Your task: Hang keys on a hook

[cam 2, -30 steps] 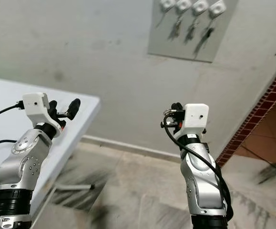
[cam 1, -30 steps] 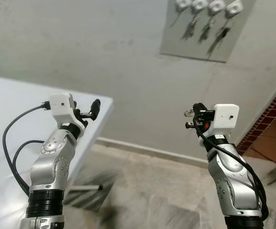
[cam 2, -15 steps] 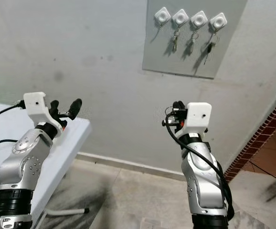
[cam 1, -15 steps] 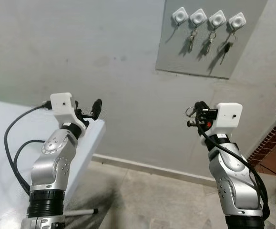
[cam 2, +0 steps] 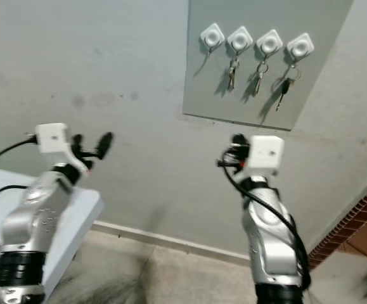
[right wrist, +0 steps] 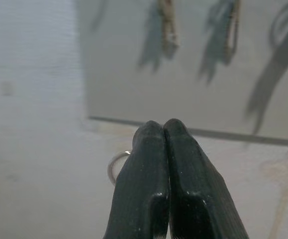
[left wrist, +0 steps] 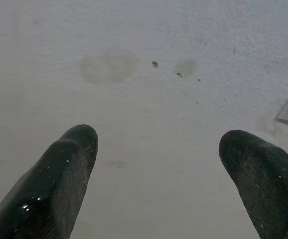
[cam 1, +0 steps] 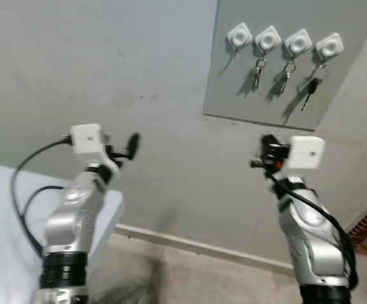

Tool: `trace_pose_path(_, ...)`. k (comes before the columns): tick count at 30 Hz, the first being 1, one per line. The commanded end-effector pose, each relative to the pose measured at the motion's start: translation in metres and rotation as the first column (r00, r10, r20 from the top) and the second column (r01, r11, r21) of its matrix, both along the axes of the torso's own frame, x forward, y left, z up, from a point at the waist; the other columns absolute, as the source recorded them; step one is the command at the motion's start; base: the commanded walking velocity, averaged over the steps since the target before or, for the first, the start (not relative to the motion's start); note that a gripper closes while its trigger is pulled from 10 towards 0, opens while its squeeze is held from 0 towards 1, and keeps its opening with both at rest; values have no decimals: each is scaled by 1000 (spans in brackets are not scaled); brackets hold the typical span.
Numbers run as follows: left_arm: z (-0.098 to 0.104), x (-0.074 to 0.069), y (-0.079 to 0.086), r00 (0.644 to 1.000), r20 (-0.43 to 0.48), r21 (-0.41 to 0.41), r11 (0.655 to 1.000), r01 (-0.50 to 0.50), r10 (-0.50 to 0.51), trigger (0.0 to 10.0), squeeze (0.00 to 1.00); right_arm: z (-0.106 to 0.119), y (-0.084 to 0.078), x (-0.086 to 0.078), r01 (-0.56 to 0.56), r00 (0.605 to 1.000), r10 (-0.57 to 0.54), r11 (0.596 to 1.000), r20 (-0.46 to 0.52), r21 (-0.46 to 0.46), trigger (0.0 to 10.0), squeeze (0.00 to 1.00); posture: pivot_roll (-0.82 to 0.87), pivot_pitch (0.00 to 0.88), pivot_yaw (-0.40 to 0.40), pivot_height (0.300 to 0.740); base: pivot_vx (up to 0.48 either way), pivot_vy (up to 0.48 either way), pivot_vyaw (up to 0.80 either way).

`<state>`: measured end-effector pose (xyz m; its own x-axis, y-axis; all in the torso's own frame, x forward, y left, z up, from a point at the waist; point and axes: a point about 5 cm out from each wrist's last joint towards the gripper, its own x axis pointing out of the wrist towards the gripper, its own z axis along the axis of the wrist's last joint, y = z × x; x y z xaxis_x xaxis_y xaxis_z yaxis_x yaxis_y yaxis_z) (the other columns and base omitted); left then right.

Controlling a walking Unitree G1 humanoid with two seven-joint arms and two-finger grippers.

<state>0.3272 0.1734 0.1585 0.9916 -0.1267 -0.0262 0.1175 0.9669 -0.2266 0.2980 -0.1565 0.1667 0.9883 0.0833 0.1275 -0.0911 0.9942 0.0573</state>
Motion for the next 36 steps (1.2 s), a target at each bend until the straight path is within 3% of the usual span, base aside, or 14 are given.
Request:
trace_pose_path(1,4,3,-10,1000,0,8,1000,25,-25,10000,0,4,-9,-1,26,1000,-26,1000,11,-6,10000,0,-45,0,-7,740,0,0,0)
trace_pose_path(11,7,8,-12,1000,-9,-6,1000,-13,13,10000,0,3,-7,-1,18,1000,-18,1000,5,-9,10000,0,-43,0,-7,740,0,0,0)
trace_pose_path(16,17,21,-22,998,-34,-63,997,-53,51,10000,0,1,-6,0,1,1000,-1,1000,-1,-18,10000,0,-39,0,-7,740,0,0,0)
trace_pose_path(20,29,28,-38,1000,-12,-118,993,3,-5,10000,0,3,-2,3,-35,999,35,999,4,-22,10000,0,-40,0,-7,740,0,0,0)
trace_pose_path(21,36,28,-49,996,25,-132,987,89,-86,10000,0,4,0,6,-53,999,53,998,9,-29,10000,0,-41,0,-7,740,0,0,0)
trace_pose_path(23,44,25,-61,981,75,-111,976,187,-180,10000,0,8,4,10,-80,996,81,996,24,-41,10000,0,-41,0,-6,740,0,0,0)
trace_pose_path(26,46,25,-67,975,74,-94,971,218,-211,10000,0,14,7,15,-106,993,109,993,49,-46,10000,0,-40,2,-6,740,0,0,0)
trace_pose_path(28,48,24,-72,964,87,-23,967,253,-250,10000,0,22,11,23,-126,989,129,991,76,-42,10000,0,-40,2,-6,740,0,0,0)
trace_pose_path(36,51,24,-73,947,102,64,952,299,-304,10000,0,42,23,41,-188,971,192,981,141,-37,10000,0,-31,4,-3,740,0,0,0)
